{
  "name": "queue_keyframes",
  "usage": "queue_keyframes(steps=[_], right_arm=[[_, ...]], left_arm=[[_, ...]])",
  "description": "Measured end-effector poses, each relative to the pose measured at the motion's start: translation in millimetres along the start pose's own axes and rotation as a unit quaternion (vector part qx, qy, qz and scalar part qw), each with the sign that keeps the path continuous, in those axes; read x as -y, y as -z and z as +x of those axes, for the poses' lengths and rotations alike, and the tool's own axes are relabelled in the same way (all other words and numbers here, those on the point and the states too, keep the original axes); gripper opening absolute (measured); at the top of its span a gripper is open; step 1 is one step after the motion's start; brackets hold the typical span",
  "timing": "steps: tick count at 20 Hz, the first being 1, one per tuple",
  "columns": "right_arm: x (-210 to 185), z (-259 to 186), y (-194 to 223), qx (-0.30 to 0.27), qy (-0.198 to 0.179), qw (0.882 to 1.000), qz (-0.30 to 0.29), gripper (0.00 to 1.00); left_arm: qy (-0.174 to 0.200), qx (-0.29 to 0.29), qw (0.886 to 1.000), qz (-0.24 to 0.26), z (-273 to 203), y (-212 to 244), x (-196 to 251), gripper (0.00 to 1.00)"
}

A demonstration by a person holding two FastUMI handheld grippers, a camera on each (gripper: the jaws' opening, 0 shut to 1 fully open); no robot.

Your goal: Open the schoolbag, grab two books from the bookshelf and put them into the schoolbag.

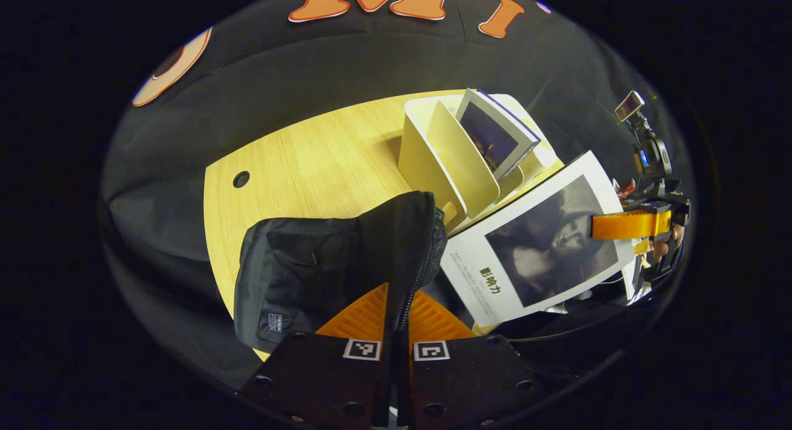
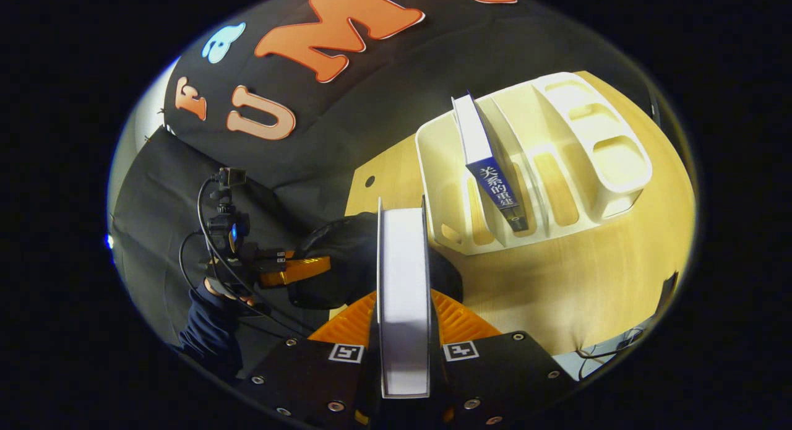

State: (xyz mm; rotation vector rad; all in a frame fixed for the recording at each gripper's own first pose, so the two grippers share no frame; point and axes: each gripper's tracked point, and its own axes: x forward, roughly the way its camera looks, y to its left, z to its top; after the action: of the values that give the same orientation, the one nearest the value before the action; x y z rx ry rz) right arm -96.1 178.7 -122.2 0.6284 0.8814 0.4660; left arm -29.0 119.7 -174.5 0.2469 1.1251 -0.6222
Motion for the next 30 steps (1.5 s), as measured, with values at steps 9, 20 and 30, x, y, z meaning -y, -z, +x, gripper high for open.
queue_keyframes(steps=[9, 20, 30], right_arm=[[-6.7, 57.6, 20.6, 0.035, -0.043, 0.996, 0.074, 0.32], [-20.6, 134.8, 36.6, 0.078, -0.071, 0.984, 0.143, 0.32], [-37.3, 193.7, 48.9, 0.094, -0.081, 0.98, 0.154, 0.31]], left_arm=[[0.009, 0.023, 0.999, -0.032, 0.2, -1.1, -2.5, 0.06], [0.034, 0.04, 0.998, -0.038, 0.5, -1.1, -0.2, 0.06], [0.051, 0.045, 0.997, -0.042, 4.3, -6.6, 4.8, 0.06]])
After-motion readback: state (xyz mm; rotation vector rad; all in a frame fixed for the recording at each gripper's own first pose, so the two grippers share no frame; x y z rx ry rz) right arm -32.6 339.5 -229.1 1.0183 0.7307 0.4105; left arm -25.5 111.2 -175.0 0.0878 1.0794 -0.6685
